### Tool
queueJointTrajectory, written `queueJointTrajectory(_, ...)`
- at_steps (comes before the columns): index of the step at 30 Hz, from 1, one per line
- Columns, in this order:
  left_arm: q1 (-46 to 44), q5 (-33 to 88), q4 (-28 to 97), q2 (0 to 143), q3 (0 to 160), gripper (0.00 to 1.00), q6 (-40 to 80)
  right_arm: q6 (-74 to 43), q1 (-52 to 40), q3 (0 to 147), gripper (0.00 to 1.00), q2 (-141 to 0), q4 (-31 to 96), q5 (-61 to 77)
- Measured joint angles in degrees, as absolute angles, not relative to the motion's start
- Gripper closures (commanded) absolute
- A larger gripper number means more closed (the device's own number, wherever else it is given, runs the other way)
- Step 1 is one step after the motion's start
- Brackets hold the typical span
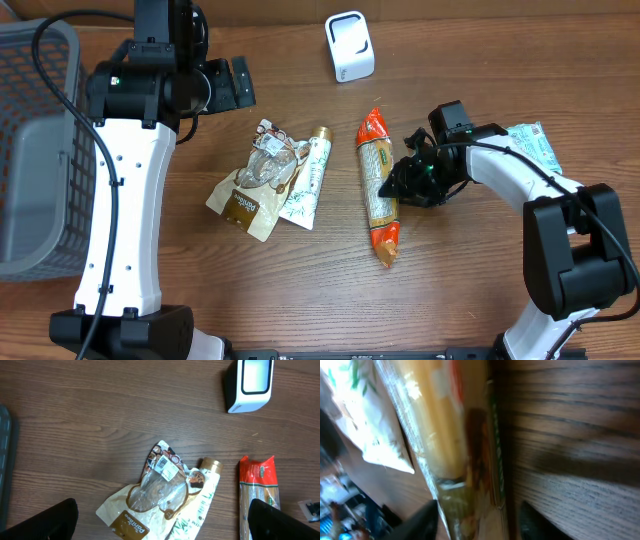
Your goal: Scan the item barcode
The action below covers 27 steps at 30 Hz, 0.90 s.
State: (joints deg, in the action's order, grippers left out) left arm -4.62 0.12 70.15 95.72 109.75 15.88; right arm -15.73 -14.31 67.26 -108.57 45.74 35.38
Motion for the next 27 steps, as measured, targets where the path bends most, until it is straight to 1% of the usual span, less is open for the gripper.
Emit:
queueJointTrajectory(1,-4.6,0.1,70.1,95.7,109.8,0.0,15.9,-15.5,-14.3,67.3,0.33,-108.6,45.7,35.2)
queueJointTrajectory(3,-4.6,0.1,70.1,95.7,109.8,0.0,15.9,-14.1,-14.6,67.3,0.27,-108.6,45.6,35.1)
queueJointTrajectory(8,-4.6,0.1,70.1,95.7,109.8,0.0,15.9,-11.3,-16.5,67.2,0.26,-108.6,45.4,34.7)
queueJointTrajectory(11,-4.6,0.1,70.1,95.7,109.8,0.0,15.9,-10.4,-18.4,67.2,0.28,-108.6,44.7,33.9)
queueJointTrajectory(12,-4.6,0.1,70.1,95.7,109.8,0.0,15.9,-10.3,-19.0,67.2,0.31,-108.6,44.4,33.5)
queueJointTrajectory(14,-4.6,0.1,70.1,95.7,109.8,0.0,15.9,-9.9,-19.6,67.2,0.42,-108.6,44.2,32.7)
queueJointTrajectory(15,-4.6,0.1,70.1,95.7,109.8,0.0,15.9,-10.1,-19.7,67.2,0.49,-108.6,44.2,32.3)
queueJointTrajectory(18,-4.6,0.1,70.1,95.7,109.8,0.0,15.9,-9.5,-19.5,67.2,0.65,-108.6,44.2,31.1)
queueJointTrajectory(19,-4.6,0.1,70.1,95.7,109.8,0.0,15.9,-9.3,-19.5,67.2,0.73,-108.6,44.2,31.0)
queueJointTrajectory(22,-4.6,0.1,70.1,95.7,109.8,0.0,15.9,-9.5,-18.9,67.2,0.93,-108.6,44.2,31.8)
queueJointTrajectory(23,-4.6,0.1,70.1,95.7,109.8,0.0,15.9,-9.3,-18.7,67.2,0.96,-108.6,44.3,32.2)
queueJointTrajectory(27,-4.6,0.1,70.1,95.7,109.8,0.0,15.9,-9.2,-16.6,68.8,0.96,-108.8,49.5,35.7)
